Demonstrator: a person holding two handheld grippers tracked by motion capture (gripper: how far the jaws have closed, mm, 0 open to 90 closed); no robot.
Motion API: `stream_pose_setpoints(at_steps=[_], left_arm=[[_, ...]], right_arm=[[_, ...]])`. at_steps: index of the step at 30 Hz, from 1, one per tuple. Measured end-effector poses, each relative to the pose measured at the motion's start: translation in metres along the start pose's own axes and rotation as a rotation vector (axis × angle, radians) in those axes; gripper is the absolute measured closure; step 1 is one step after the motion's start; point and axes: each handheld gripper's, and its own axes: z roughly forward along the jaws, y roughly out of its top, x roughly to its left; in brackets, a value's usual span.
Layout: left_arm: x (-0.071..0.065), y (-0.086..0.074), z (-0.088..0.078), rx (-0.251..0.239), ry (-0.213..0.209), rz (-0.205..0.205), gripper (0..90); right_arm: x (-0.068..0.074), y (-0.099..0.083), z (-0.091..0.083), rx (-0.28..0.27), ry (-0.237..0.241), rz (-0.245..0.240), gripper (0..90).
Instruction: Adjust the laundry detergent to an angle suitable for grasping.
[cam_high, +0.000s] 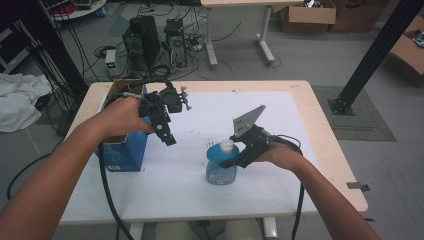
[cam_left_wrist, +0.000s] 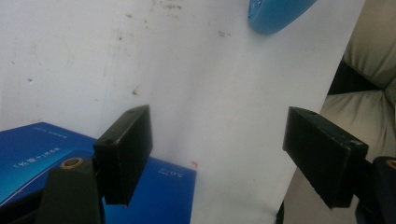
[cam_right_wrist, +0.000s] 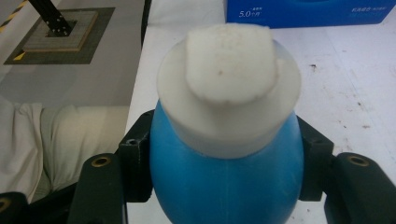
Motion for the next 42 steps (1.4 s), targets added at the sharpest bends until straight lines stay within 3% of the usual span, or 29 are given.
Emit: stream_pose_setpoints(at_steps=[26, 42], left_arm=[[-0.002, 0.000, -0.001, -0.005, -0.004, -0.006, 24.7], [-0.003, 0.001, 0.000, -0.008, -0.009, -0.012, 24.8]], right_arm=[[0.002, 0.001, -0.004, -0.002, -0.024, 0.014, 24.4], [0.005, 0.000, -0.011, -0.003, -0.066, 0.031, 16.1]])
